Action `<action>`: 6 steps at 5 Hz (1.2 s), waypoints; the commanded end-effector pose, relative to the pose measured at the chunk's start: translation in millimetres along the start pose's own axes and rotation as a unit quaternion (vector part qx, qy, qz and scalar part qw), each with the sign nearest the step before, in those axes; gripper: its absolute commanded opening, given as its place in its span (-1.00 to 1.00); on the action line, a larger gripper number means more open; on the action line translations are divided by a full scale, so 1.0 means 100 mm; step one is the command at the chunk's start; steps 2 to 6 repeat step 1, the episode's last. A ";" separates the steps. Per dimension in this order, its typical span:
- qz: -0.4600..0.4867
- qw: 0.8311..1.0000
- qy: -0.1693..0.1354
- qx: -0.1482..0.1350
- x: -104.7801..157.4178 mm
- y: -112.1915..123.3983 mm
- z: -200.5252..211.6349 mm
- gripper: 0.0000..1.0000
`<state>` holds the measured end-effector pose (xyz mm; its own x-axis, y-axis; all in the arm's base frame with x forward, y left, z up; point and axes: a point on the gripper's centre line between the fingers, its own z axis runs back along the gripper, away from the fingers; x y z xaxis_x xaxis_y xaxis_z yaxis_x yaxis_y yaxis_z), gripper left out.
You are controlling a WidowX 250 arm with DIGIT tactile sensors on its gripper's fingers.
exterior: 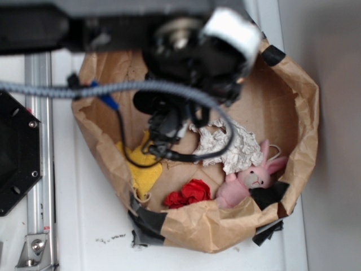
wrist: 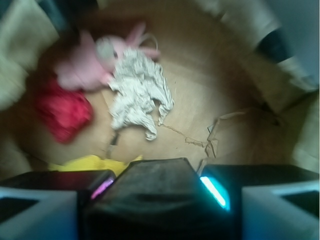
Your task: Grab the black box.
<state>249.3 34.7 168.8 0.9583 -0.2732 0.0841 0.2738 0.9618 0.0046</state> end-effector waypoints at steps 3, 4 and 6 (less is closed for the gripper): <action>0.045 0.999 -0.001 0.028 0.21 0.00 0.15 -1.00; 0.045 0.999 -0.001 0.028 0.21 0.00 0.15 -1.00; 0.045 0.999 -0.001 0.028 0.21 0.00 0.15 -1.00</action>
